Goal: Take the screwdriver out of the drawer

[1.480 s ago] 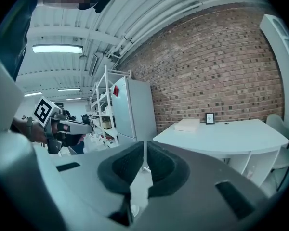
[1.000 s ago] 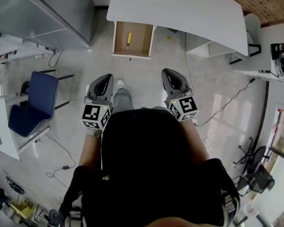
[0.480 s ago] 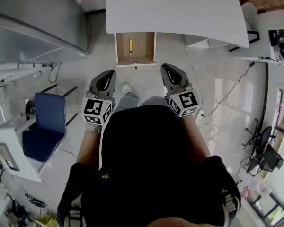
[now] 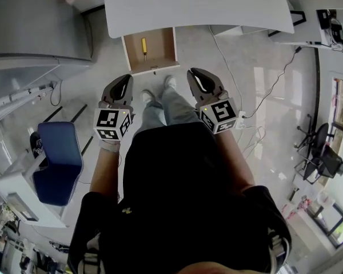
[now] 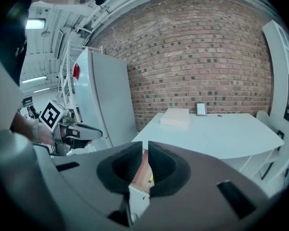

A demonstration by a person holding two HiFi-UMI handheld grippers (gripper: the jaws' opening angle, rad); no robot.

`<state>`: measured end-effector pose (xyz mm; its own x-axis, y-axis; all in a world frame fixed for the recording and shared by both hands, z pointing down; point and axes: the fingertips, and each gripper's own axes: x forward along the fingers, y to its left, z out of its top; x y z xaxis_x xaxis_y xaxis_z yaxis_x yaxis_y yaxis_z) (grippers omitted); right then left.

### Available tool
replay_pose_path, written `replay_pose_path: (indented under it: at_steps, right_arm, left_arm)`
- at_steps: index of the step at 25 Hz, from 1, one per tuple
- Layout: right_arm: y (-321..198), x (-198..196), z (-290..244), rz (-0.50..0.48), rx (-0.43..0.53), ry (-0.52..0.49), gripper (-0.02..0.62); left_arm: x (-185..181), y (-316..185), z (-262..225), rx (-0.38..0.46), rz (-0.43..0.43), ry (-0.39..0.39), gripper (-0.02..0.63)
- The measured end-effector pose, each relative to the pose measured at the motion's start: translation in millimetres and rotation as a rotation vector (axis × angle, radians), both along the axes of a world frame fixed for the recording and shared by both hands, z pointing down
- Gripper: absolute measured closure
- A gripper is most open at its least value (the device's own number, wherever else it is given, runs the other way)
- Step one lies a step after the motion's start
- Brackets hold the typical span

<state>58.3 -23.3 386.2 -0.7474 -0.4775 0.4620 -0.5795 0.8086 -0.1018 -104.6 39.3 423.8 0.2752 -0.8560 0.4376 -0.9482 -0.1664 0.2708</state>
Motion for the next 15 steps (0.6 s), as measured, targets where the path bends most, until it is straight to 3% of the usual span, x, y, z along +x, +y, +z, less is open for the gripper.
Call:
replay_pose_path:
  at_steps: [15]
  right_arm:
    - [-45, 47, 39, 0.076, -0.108, 0.042, 0.551]
  left_arm:
    - [14, -80, 98, -0.168, -0.023, 0.031, 0.601]
